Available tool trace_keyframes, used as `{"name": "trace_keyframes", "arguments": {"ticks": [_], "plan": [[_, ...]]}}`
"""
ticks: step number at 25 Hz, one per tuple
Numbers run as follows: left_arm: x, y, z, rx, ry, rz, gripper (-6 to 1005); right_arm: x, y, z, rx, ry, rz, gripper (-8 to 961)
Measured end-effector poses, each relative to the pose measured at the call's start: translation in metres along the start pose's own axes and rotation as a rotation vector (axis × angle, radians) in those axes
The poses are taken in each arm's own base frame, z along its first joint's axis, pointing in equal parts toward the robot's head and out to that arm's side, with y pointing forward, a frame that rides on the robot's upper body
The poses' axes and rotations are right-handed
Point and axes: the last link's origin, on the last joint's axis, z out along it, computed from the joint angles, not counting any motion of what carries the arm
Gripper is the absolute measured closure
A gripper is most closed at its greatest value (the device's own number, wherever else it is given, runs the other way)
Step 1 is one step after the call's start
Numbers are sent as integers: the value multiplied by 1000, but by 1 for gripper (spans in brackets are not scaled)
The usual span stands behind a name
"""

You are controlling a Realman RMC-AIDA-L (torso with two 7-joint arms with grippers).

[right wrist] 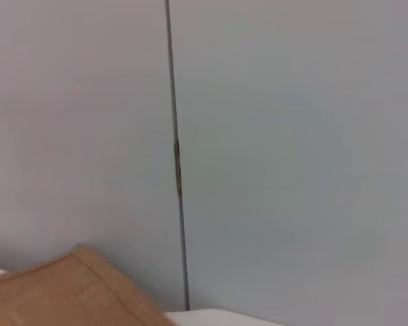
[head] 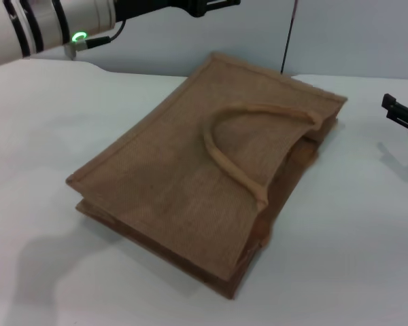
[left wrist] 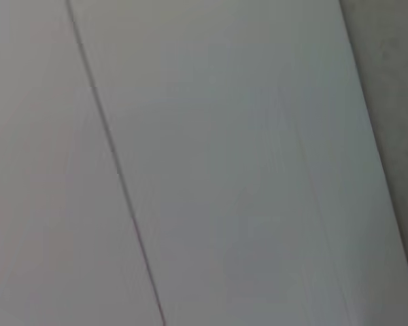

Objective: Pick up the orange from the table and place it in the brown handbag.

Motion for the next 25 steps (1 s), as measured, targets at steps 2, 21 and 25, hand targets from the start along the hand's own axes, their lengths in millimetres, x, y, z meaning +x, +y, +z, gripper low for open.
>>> {"name": "trace_keyframes", "arguments": {"ticks": [2, 21, 25], "plan": [[-6, -5, -5, 43, -13, -11, 237, 1, 2, 0, 8, -15, 13, 148], [-81, -42, -73, 526, -35, -80, 248, 29, 10, -48, 302, -271, 89, 149], [-105, -35, -89, 586, -43, -130, 252, 38, 3, -67, 366, -292, 117, 149]]}}
